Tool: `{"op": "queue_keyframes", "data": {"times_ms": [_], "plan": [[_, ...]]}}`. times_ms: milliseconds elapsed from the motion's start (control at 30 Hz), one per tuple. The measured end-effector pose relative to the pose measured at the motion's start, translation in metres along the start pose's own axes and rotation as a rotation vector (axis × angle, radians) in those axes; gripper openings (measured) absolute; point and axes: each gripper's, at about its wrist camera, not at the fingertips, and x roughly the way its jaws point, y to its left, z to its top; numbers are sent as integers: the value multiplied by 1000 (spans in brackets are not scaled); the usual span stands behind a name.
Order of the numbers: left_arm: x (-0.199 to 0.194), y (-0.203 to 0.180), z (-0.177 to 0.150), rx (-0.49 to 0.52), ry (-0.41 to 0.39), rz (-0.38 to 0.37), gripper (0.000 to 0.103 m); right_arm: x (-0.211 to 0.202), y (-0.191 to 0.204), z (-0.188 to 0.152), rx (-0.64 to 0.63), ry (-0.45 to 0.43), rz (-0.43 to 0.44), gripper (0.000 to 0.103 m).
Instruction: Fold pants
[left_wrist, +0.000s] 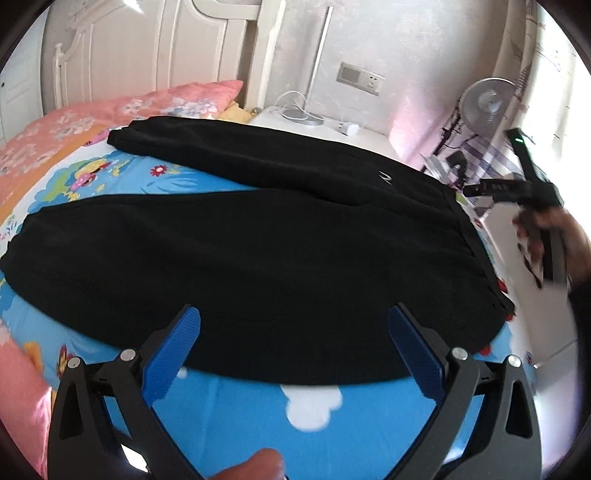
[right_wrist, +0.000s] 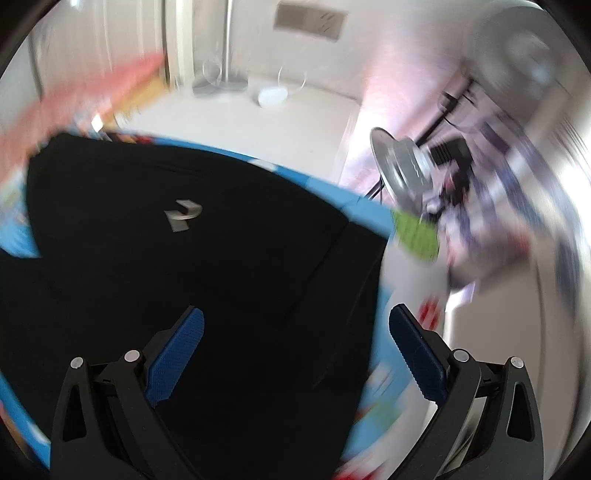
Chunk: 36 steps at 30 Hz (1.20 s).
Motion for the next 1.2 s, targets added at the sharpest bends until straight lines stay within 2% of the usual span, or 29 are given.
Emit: {"op": "queue_keyframes", "data": {"times_ms": [33, 133, 200, 367, 467, 500, 533, 567, 600, 633, 700, 800, 900, 933, 1033, 1067, 1200], "plan": [[6, 4, 4, -7, 0, 9, 101, 17, -3, 16, -74, 33, 11, 97], [22, 18, 13, -39, 13, 39, 101, 54, -13, 42, -179, 90, 64, 89], [32, 28, 18, -55, 34, 66, 101, 77, -20, 59, -196, 118, 78, 82], [44, 50, 31, -61, 56, 138, 101, 113, -26, 85, -242, 144, 80, 82], [48, 58, 38, -68, 61, 176, 101, 129, -36, 94, -211, 178, 146, 81], [50, 62, 43, -75, 65, 187, 101, 132, -36, 93, -229, 186, 173, 78], [51, 65, 46, -79, 65, 197, 101, 131, -37, 93, -231, 183, 195, 72], [52, 67, 49, -81, 64, 207, 101, 130, -39, 93, -219, 189, 239, 51], [53, 69, 53, -84, 62, 219, 101, 129, -41, 93, -194, 197, 297, 20], [57, 73, 60, -93, 55, 231, 101, 124, -41, 92, -191, 190, 315, 11], [61, 77, 72, -106, 46, 238, 101, 112, -32, 85, -238, 167, 280, 7], [70, 74, 100, -118, 17, 198, 101, 85, -30, 77, -227, 75, 270, 6], [80, 63, 136, -106, -22, 117, 101, 29, -27, 56, -189, -105, 255, 6], [86, 62, 151, -129, -19, 59, 101, 5, -19, 41, -197, -167, 236, 6], [109, 59, 185, -190, 11, -86, 101, -36, 12, -2, -232, -252, 167, 6], [119, 58, 193, -207, 30, -124, 101, -45, 21, -19, -236, -264, 150, 6], [181, 65, 219, -379, 185, -410, 100, -58, 51, -71, -190, -277, 167, 6]]}}
